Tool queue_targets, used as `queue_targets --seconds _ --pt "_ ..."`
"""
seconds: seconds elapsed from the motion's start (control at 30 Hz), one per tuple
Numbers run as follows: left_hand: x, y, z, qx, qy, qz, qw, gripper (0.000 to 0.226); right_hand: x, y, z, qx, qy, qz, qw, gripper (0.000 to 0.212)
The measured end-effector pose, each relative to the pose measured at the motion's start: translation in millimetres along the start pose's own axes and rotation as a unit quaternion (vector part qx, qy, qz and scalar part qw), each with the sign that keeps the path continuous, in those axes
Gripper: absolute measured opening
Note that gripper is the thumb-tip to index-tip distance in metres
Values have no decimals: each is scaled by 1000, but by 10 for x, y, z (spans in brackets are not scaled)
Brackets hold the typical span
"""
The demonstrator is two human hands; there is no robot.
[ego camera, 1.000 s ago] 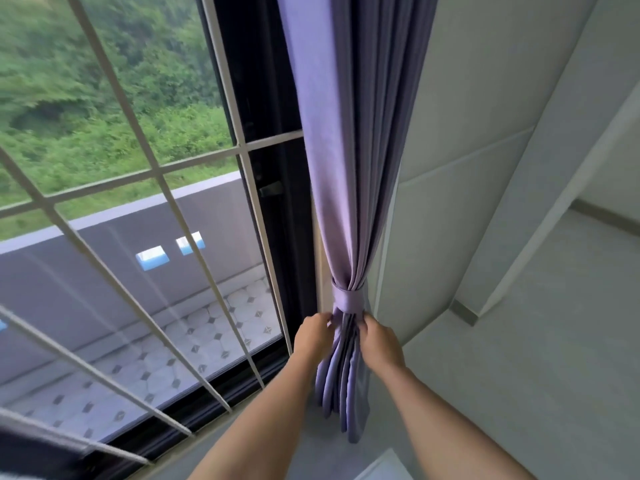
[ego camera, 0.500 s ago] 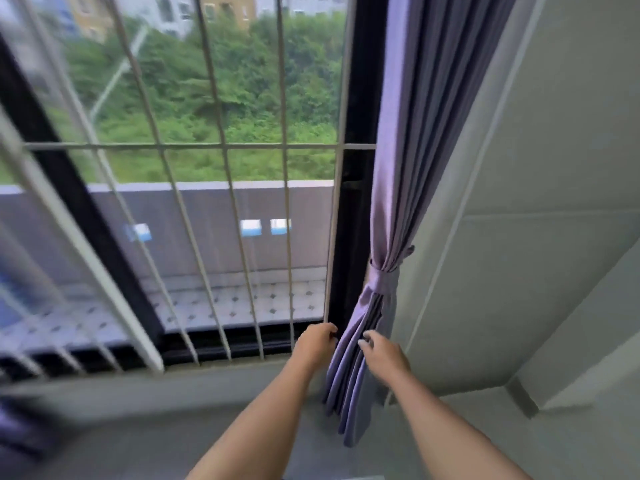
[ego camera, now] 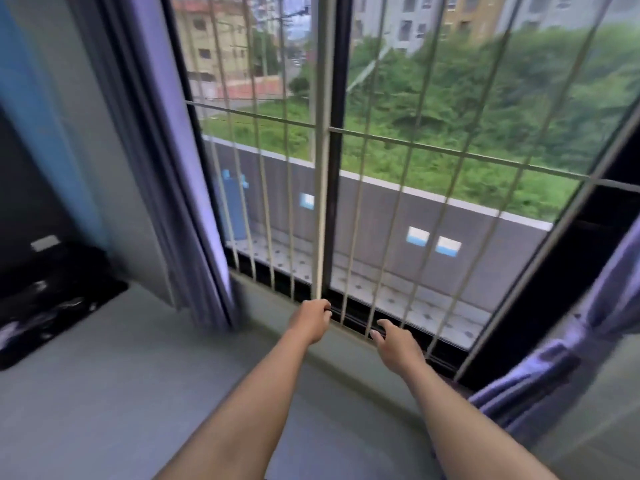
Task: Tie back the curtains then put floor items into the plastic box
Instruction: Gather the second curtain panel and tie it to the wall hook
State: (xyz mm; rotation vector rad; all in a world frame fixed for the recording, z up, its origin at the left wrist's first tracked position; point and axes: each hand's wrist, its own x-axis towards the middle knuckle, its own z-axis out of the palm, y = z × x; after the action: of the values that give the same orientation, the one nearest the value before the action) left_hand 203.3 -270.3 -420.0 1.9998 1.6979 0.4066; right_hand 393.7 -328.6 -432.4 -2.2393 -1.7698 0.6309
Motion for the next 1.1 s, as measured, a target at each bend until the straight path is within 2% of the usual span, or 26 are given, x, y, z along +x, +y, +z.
queue_targets --seconds 0.2,0.4,0.5,0.63,0.73,0.97,1.1 --pt "117 -996 -896 -32 59 -64 996 32 473 -1175 267 -49 -30 -98 994 43" --pt "529 -1796 -2216 -17 148 -38 988 47 1277 -2777 200 -41 47 -186 981 51" --pt "711 -2225 -3019 22 194 -21 981 54 1582 -3729 68 -3 85 -234 969 53" --pt "878 -2669 -3875 37 238 -16 970 53 1787 -4689 -145 77 152 -290 942 51" --pt "983 -2991 -4428 50 269 -18 962 53 1874 -5369 -218 119 169 -329 921 48" --pt "1342 -3508 -5146 49 322 -15 946 53 2215 -6460 -331 138 178 -375 899 50" --pt "1788 -3732 -5401 63 311 7 948 53 2541 -6953 -322 157 180 -382 892 51"
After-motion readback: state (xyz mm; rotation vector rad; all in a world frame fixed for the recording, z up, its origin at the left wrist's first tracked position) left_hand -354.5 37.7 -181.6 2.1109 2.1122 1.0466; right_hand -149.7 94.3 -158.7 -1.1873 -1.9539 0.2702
